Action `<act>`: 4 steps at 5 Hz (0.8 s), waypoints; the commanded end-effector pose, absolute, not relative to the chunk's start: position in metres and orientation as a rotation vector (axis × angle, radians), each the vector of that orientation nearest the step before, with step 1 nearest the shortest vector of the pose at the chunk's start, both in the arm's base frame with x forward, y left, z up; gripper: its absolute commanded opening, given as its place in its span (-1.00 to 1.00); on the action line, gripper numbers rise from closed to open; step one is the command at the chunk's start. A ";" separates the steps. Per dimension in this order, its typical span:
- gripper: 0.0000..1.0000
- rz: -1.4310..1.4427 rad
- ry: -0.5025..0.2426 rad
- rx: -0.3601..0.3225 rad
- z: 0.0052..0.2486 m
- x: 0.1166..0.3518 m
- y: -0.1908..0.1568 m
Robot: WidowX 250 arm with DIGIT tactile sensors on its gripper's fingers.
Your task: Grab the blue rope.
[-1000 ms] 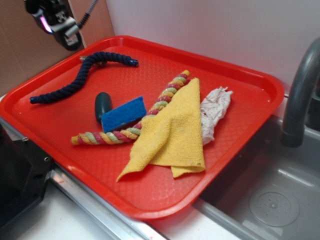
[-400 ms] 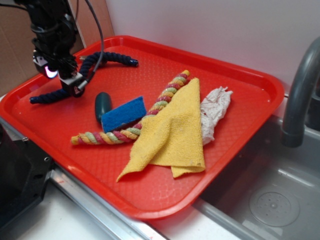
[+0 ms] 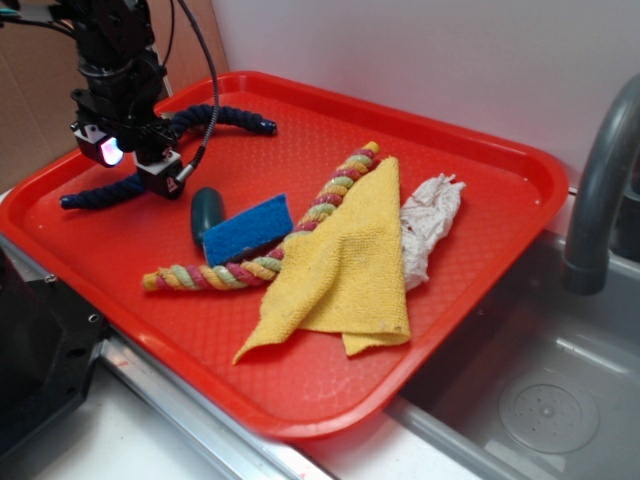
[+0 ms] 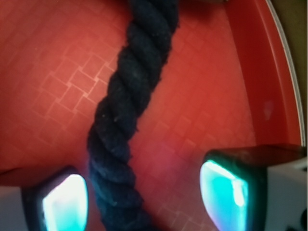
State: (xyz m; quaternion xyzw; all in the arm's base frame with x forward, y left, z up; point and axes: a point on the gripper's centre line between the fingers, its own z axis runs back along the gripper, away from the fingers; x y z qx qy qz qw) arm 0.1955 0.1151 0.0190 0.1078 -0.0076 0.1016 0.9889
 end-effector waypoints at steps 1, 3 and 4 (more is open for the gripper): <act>-1.00 0.179 -0.054 0.026 0.014 0.194 0.111; -1.00 0.109 -0.106 -0.035 0.082 0.205 0.049; -1.00 0.082 -0.145 0.066 0.127 0.201 0.010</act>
